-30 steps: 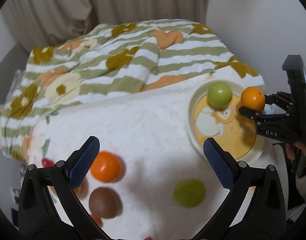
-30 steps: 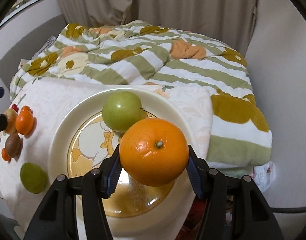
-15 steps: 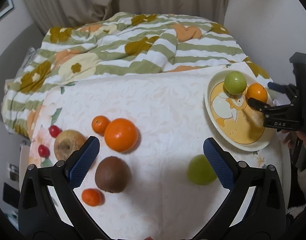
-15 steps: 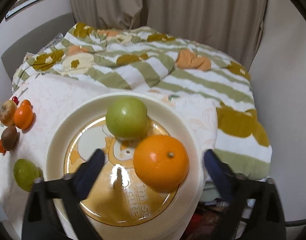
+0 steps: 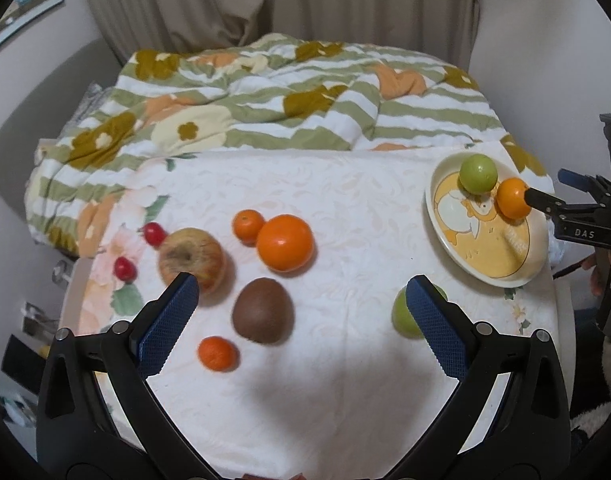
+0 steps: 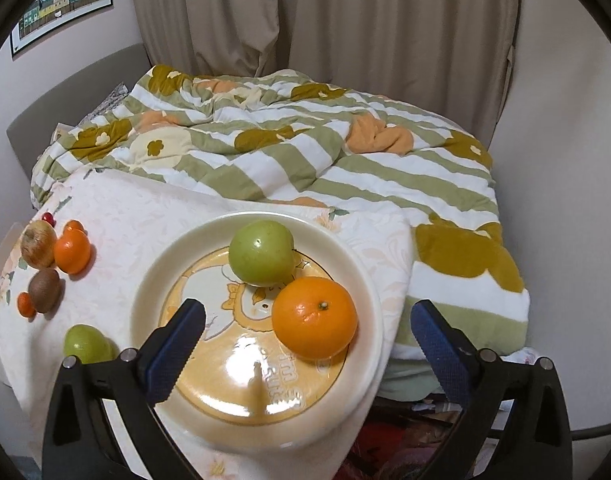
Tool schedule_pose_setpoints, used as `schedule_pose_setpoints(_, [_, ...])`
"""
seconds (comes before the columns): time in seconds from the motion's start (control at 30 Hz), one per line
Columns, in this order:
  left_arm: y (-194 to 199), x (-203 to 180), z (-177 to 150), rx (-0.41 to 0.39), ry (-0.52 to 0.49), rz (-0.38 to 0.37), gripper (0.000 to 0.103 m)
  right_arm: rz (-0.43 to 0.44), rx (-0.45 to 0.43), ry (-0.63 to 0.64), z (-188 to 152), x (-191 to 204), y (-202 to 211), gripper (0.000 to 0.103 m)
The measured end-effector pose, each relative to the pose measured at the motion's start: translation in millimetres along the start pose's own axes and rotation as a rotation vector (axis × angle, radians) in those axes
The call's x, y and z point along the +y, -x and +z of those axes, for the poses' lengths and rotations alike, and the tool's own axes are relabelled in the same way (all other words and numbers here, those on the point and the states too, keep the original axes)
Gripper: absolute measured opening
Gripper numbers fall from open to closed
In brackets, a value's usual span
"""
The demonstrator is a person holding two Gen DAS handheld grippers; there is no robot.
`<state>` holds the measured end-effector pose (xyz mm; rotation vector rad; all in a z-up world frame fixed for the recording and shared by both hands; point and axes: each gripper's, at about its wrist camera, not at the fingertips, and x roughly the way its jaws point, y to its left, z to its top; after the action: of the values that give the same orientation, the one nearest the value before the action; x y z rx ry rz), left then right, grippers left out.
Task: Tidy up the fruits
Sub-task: 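Release the green apple onto the plate while the right tool releases the orange beside it, then grasp the red apple with the left tool while the right tool grasps the large green apple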
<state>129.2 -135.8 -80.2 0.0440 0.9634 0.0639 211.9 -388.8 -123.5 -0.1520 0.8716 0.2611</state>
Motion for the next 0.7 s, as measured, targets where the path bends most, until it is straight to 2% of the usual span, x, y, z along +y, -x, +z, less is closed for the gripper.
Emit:
schedule_pose_setpoints(0.23, [32,37,-9,-0.044,0.019,0.023,0.103,-0.026,-0.039,-0.021,6,19,48,0.102])
schedule_pose_setpoints(0.37, [43,70,-13,-0.073,0.017,0.011,0.103,-0.024,-0.053,-0.056,8,41,72,0.102])
schedule_pose_setpoints(0.53, [50,110,-15,-0.098,-0.002,-0.016,0.103,-0.018,-0.065,-0.127,10,85,92,0.102])
schedule_pose_setpoints(0.7, [45,154,-12,-0.096,-0.028,-0.064,0.103,-0.064,-0.071,-0.144,9,134,98,0.102])
